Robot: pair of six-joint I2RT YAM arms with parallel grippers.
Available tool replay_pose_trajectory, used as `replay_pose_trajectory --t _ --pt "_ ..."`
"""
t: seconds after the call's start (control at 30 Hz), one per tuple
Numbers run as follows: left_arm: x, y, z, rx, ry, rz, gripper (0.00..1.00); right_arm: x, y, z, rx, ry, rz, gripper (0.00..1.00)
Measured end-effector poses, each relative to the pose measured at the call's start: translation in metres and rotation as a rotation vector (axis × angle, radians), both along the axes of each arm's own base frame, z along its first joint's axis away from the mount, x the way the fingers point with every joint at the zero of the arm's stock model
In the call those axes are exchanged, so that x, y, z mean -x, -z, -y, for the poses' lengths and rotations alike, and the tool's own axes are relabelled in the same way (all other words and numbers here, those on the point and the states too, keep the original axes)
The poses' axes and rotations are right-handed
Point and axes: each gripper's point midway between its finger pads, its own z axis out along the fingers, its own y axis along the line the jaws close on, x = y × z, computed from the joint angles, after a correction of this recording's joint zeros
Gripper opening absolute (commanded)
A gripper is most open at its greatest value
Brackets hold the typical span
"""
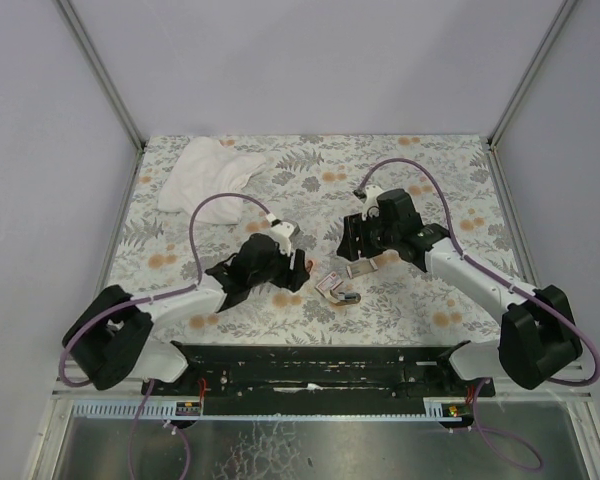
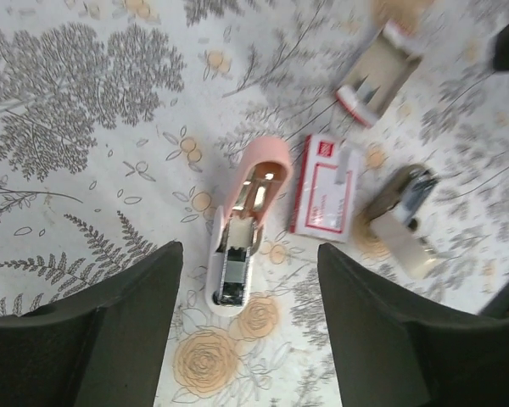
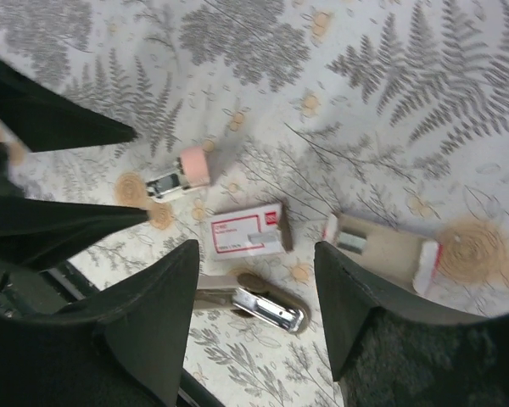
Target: Load the staples into the stapler
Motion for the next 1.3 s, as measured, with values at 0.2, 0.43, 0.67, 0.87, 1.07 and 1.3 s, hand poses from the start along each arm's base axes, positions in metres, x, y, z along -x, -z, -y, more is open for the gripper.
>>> replay_pose_trajectory --t 0.2,0.43,0.67,0.87,1.07,1.3 --pt "0.001 -0.051 -0.004 0.139 -0.107 0.022 0.77 0.005 0.023 0.035 0.136 0.132 -0.027 0.57" --pt "0.008 -0.068 -0.015 0.226 -0.248 -0.072 0.78 0.02 0.058 0.054 0.222 0.187 -0.113 0.49" --pt "0.015 -0.06 -0.017 0.246 -0.304 -0.16 0.78 0.02 0.081 0.054 0.255 0.184 -0.167 0.47" --pt "0.016 -0.056 -0.017 0.247 -0.315 -0.186 0.78 0.017 0.088 0.052 0.259 0.183 -0.176 0.48" --pt "0.017 -0.054 -0.016 0.243 -0.313 -0.193 0.78 0.011 0.093 0.045 0.263 0.172 -0.175 0.47" --pt "0.017 -0.054 -0.016 0.242 -0.314 -0.193 0.78 0.009 0.103 0.038 0.292 0.161 -0.181 0.44"
